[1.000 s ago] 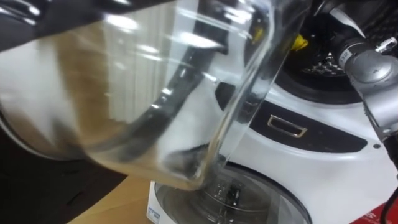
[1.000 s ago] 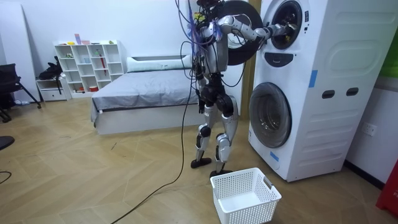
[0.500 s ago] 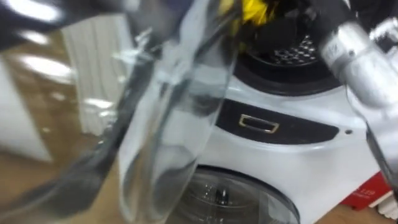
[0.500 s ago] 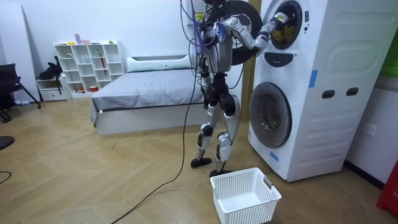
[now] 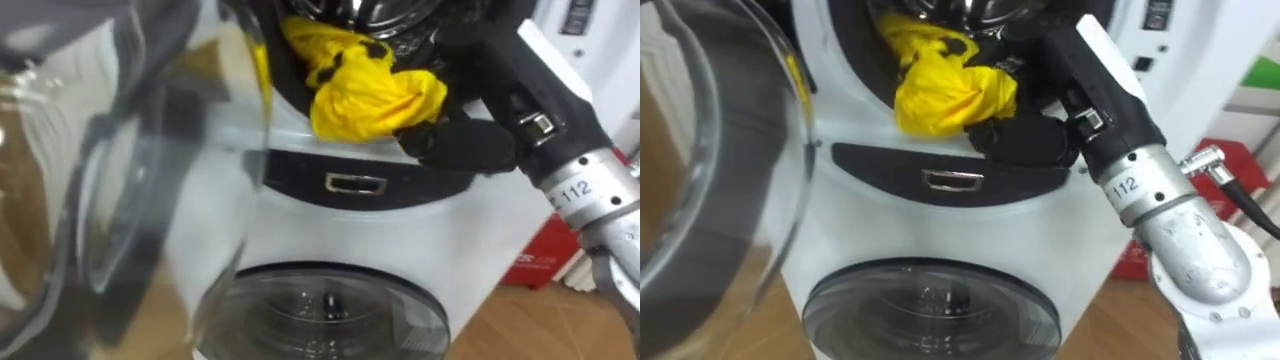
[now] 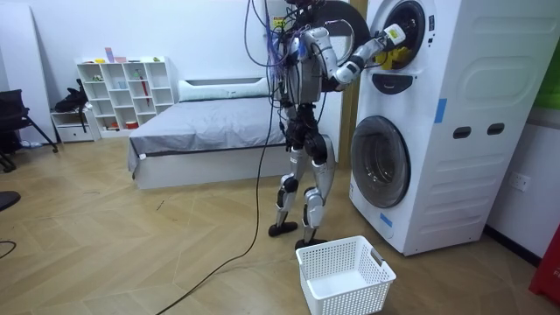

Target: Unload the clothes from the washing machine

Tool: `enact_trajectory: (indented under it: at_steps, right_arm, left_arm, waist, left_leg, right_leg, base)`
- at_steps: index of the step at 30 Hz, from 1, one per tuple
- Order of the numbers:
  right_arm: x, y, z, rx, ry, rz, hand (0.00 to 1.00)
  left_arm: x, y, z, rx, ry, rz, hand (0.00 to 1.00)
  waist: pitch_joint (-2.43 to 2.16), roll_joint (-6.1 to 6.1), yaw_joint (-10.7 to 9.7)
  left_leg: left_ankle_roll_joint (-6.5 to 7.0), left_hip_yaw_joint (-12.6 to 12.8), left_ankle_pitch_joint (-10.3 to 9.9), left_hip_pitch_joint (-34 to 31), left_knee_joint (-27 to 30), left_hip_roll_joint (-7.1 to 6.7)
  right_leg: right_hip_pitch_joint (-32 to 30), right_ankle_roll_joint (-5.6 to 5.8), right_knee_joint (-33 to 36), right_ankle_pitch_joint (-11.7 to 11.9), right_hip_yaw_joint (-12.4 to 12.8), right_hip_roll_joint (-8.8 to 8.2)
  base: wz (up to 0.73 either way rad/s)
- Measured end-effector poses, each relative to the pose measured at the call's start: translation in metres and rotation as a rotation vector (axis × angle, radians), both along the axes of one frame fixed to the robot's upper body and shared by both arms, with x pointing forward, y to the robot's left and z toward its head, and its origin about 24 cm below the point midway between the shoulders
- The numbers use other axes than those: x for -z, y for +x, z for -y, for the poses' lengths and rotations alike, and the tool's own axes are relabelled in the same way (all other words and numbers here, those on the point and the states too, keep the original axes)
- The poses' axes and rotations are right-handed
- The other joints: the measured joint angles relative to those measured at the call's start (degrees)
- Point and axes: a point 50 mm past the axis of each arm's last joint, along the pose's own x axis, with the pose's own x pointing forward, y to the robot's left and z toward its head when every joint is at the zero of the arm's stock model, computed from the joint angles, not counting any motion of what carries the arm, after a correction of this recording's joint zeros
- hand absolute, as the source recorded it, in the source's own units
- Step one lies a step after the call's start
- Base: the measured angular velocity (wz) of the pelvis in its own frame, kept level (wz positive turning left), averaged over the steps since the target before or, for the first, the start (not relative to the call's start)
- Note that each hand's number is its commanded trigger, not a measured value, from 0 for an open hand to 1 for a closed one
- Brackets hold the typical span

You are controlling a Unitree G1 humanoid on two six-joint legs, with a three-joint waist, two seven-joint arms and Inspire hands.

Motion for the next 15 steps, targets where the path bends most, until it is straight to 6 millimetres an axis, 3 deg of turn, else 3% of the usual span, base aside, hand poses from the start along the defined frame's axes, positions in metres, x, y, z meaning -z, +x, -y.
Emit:
enact_trajectory:
  at_steps: [5, 10, 15]
  right_arm:
    - [0.012, -0.013, 0.005, -0.063, 0.013, -0.065, 1.00]
    - [0.017, -0.023, 0.021, -0.068, 0.077, -0.084, 1.00]
    - [0.030, -0.032, 0.033, -0.025, 0.134, -0.133, 1.00]
  left_arm:
    - [0.002, -0.013, 0.002, 0.007, 0.001, -0.050, 0.00]
    - [0.003, -0.023, 0.003, 0.041, -0.011, -0.087, 0.00]
    - [0.002, -0.025, 0.001, 0.048, -0.005, -0.086, 0.00]
  waist:
    - [-0.46, -0.75, -0.02]
    - [-0.22, -0.45, -0.33]
    - [0.09, -0.48, -2.08]
  left_leg:
    - [-0.29, 0.44, -0.59, -0.27, 0.47, 0.35]
    - [-0.40, 1.70, -0.87, 0.48, 0.41, 0.63]
    - [-0.38, 3.05, -0.88, 0.61, 0.50, 0.67]
  right_leg:
    - [-0.43, -0.27, 0.84, 0.21, 0.90, 0.51]
    - [-0.17, -0.36, 0.73, 0.27, 1.93, 1.00]
    - [-0.69, -0.32, 0.83, 0.25, 2.85, 1.25]
  base:
    - [-0.06]
    - [-0.13]
    - [-0.14]
